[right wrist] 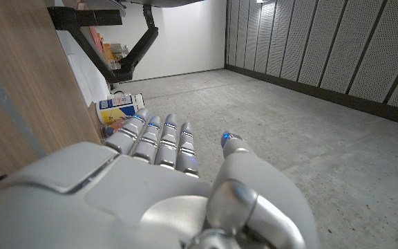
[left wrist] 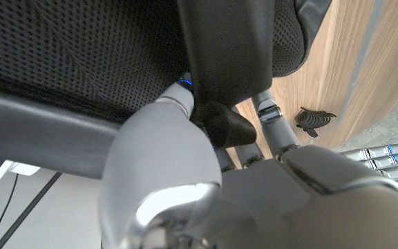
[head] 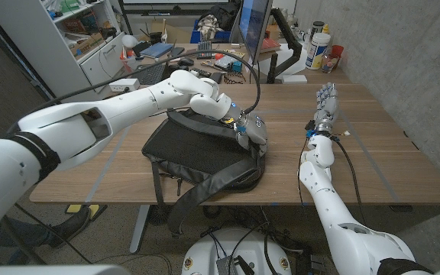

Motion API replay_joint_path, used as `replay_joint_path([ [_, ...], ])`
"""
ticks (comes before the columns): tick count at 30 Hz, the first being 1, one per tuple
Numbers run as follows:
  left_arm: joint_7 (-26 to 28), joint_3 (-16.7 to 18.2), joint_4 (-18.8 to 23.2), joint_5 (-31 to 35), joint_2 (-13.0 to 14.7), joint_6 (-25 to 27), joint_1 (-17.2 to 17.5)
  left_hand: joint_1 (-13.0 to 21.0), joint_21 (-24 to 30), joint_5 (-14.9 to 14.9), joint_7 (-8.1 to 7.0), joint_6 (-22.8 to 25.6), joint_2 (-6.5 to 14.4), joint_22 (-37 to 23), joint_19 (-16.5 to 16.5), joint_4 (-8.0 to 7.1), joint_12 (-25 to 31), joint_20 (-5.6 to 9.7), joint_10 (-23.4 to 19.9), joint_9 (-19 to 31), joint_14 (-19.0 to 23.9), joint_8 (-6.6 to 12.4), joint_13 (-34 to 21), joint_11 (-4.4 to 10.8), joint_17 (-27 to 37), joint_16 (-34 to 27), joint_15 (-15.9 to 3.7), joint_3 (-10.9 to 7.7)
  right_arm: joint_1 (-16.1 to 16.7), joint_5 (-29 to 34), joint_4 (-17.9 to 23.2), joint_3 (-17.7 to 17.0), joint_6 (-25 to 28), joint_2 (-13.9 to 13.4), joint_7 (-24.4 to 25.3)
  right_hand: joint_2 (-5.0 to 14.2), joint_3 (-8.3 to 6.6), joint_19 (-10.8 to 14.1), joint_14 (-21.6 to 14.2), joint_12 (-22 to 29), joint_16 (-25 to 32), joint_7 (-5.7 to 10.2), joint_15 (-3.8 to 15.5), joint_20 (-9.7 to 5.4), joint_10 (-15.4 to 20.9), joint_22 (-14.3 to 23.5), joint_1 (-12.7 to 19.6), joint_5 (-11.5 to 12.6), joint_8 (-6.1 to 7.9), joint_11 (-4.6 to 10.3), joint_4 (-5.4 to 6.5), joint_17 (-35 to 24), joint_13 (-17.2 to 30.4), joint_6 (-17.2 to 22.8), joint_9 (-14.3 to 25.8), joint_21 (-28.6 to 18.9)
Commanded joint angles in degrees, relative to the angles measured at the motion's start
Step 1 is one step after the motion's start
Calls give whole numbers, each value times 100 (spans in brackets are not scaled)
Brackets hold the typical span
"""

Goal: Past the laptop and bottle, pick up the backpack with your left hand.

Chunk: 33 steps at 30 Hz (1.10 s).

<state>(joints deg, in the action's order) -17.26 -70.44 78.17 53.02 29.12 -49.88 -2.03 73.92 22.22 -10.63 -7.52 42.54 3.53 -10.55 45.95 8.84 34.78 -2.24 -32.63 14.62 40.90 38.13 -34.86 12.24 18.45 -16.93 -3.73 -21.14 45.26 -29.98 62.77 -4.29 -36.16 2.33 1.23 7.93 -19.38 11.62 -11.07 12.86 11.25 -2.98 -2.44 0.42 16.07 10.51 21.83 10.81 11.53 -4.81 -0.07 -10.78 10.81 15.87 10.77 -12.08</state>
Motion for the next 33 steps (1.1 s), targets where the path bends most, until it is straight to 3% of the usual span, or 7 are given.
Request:
replay_joint_path([
  [1, 386, 103, -85, -48, -16, 69, 107, 177, 187, -31, 80, 442, 48, 7, 451, -27, 95, 188, -467, 7, 579, 286, -142, 0, 6, -59, -840, -118, -70, -37, -104, -50, -76, 12, -18, -2, -43, 12, -41, 13, -12, 11, -21, 20, 70, 28, 46, 30, -3, 6, -14, -17, 8, 50, 32, 10],
  [5, 564, 129, -229, -57, -60, 10, 119, 342, 282, -38, 167, 810, 111, 23, 714, -10, 136, 277, -753, -114, 997, 452, -250, -21, 141, -152, -878, -210, -87, -31, -128, -56, -76, -1, -16, -4, -43, 13, -49, 14, -9, 10, -20, 20, 76, 28, 44, 30, -5, 15, -14, -19, 9, 46, 33, 10],
  [10, 716, 168, -391, -86, -114, -44, 137, 632, 443, -17, 246, 1218, -29, -7, 1002, 44, 260, 470, -1229, -123, 1732, 692, -420, -50, 588, -529, -979, -30, -108, -31, -156, -67, -75, -5, -2, -9, -47, 15, -57, 13, -9, 13, -21, 22, 74, 28, 54, 31, -7, 17, -24, -16, 10, 43, 33, 9],
  [16, 939, 239, -529, -71, -150, -66, 187, 710, 517, -31, 439, 1465, -93, -11, 1087, 28, 253, 541, -1407, -150, 1853, 792, -411, -61, 631, -458, -980, -19, -143, -23, -197, -63, -67, -18, -8, -13, -47, 19, -57, 10, -10, 7, -25, 28, 71, 28, 53, 31, -6, 5, -26, -18, 11, 46, 34, 8],
  [27, 773, 304, -481, -150, -111, 0, 226, 744, 494, -35, 449, 1555, -137, -1, 986, 7, 261, 609, -1515, -102, 1909, 860, -461, -76, 585, -378, -995, 15, -153, 58, -158, -14, 11, -45, 48, -16, -52, 15, -63, 13, -10, 12, -19, 23, 82, 28, 58, 31, -8, -2, -33, -18, 12, 43, 34, 11],
  [33, 882, 490, -176, -202, 123, 189, 373, 740, 521, -48, 402, 1587, -106, 1, 1020, -31, 244, 584, -1554, -64, 1934, 902, -478, -68, 551, -301, -968, 0, -138, 142, -22, 49, 104, -77, 95, -16, -52, 16, -65, 11, -10, 15, -19, 20, 80, 28, 55, 31, -9, 1, -32, -20, 12, 41, 35, 11],
])
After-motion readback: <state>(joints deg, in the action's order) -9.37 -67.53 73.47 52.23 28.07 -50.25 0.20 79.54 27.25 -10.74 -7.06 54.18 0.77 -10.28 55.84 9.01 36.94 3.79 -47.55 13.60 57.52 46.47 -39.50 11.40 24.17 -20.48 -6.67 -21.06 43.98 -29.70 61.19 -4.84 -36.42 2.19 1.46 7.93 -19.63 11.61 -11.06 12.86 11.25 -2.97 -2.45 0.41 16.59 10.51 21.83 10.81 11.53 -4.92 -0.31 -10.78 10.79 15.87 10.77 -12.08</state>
